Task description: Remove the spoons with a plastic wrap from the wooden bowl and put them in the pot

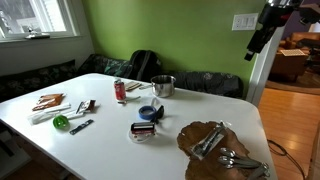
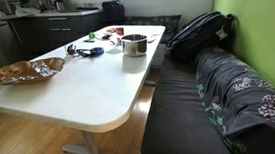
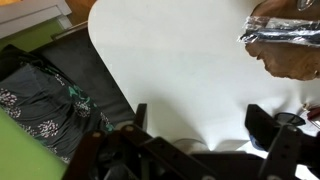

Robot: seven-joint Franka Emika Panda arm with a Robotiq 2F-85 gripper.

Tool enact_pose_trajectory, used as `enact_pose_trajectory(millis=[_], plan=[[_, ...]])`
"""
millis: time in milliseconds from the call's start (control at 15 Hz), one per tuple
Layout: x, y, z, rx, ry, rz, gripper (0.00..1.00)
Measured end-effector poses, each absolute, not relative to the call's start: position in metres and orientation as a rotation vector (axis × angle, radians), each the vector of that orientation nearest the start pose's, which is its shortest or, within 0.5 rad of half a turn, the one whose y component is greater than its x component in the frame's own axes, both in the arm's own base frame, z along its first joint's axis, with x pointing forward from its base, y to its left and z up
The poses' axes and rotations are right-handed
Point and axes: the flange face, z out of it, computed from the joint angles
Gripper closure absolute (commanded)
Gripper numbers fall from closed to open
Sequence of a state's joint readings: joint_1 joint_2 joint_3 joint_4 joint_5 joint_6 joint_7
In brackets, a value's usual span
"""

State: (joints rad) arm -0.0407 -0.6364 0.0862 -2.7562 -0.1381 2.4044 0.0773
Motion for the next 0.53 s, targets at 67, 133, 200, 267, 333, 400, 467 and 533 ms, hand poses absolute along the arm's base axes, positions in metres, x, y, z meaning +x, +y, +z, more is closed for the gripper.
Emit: enact_pose_trajectory(millis=[67,133,200,267,333,400,467,533], plan=[[0.364,0.019,0.426,-3.239,-0.100,-0.465,0.00],[0.365,0.028,0.422,-3.222,-0.140,-0.448,0.00],[0.367,0.041,0.416,-3.202,-0.209,-0.427,0.00],[0.368,0.058,0.407,-3.182,-0.295,-0.407,0.00],[0.369,0.075,0.397,-3.162,-0.378,-0.389,0.00],[0.369,0.092,0.386,-3.140,-0.462,-0.367,0.00],[0.369,0.107,0.375,-3.120,-0.546,-0.340,0.00],[0.367,0.120,0.364,-3.100,-0.631,-0.308,0.00]])
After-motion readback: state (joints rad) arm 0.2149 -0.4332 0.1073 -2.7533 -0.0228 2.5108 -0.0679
